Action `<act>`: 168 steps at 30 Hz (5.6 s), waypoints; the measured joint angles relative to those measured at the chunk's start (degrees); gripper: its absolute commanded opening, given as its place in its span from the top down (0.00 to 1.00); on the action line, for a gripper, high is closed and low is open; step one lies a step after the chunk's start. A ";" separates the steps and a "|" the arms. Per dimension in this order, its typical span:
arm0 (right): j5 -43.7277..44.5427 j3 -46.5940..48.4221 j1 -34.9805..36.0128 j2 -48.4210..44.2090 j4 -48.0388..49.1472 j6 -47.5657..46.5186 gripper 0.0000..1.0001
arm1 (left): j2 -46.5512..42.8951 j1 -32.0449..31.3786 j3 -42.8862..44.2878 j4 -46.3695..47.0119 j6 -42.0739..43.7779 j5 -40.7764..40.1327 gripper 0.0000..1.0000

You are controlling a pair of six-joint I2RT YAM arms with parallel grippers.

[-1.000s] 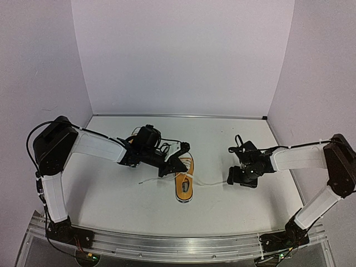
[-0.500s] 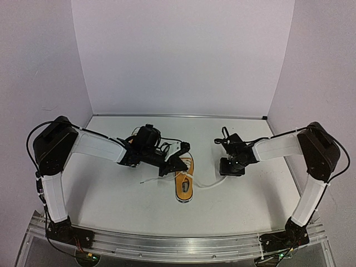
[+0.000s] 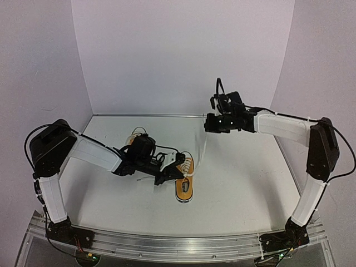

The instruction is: Tie the shoes

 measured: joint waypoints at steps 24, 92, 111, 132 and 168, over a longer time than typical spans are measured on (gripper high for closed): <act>-20.63 1.13 4.20 -0.60 3.50 -0.73 0.24 | -5.45 -1.48 -3.48 3.06 3.24 -5.01 1.00; -37.35 -25.60 6.70 -4.67 20.60 8.26 1.00 | -3.30 1.58 0.71 -2.36 0.22 -7.47 0.45; -36.09 -25.57 6.76 -4.67 20.67 8.30 1.00 | 19.43 15.13 48.03 -50.95 2.11 -15.52 0.42; -36.02 -25.14 6.76 -4.67 20.66 8.44 1.00 | 33.39 15.36 62.83 -65.55 5.96 -18.46 0.55; -34.12 -24.04 6.76 -4.65 20.72 8.29 1.00 | -20.15 7.11 11.73 -45.68 -24.01 -27.97 1.00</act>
